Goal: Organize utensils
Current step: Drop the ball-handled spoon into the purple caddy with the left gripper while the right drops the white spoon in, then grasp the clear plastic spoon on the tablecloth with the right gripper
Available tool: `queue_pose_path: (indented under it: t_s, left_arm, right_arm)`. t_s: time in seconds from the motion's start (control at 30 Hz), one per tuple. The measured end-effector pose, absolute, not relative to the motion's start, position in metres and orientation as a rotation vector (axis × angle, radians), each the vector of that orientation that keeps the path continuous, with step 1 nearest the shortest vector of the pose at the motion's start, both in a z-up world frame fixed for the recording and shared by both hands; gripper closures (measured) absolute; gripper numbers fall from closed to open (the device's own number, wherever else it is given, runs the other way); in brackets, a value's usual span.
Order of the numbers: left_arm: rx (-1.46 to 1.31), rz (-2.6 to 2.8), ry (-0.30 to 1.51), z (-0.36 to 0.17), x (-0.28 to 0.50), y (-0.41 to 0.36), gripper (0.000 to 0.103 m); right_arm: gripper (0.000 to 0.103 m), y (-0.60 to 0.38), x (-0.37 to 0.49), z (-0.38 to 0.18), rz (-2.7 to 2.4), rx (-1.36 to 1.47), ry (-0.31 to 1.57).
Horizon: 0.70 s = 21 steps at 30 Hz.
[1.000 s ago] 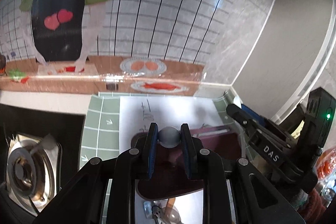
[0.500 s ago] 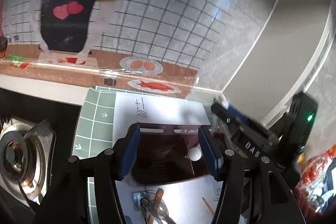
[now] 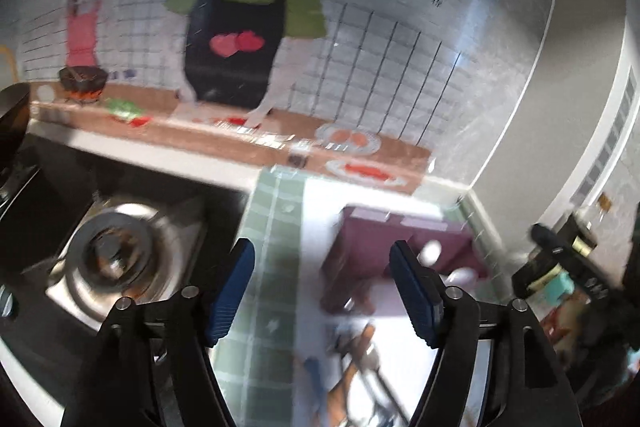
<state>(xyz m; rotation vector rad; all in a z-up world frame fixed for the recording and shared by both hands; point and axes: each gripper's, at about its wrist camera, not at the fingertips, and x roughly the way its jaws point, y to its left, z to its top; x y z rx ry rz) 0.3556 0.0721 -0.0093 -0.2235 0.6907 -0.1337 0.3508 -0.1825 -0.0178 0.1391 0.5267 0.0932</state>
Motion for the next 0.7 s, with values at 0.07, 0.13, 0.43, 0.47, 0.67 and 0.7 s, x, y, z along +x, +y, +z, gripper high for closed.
queue_pose_path:
  t_s: [0.07,0.13,0.43,0.47,0.67,0.7]
  left_arm:
    - [-0.199,-0.111,0.727,-0.021,0.344,0.076,0.031]
    - [-0.166,-0.092,0.764,-0.035,0.330,0.081,0.031]
    - [-0.255,-0.112,0.902,-0.080,0.288,0.104,0.031]
    - [-0.270,-0.125,0.912,-0.082,0.286,0.107,0.031]
    - [-0.283,-0.091,0.850,-0.074,0.265,0.120,0.031]
    - [-0.273,-0.073,0.827,-0.071,0.261,0.122,0.031]
  right_arm:
    - [0.068,-0.179,0.339,-0.023,0.095,0.117,0.564]
    - [0.068,-0.171,0.328,-0.033,0.084,0.056,0.609]
    - [0.068,-0.114,0.304,-0.097,0.243,-0.181,0.777]
    - [0.069,-0.109,0.305,-0.102,0.280,-0.170,0.793]
    - [0.070,-0.083,0.329,-0.136,0.370,-0.104,0.893]
    - [0.070,-0.081,0.335,-0.139,0.370,-0.095,0.905]
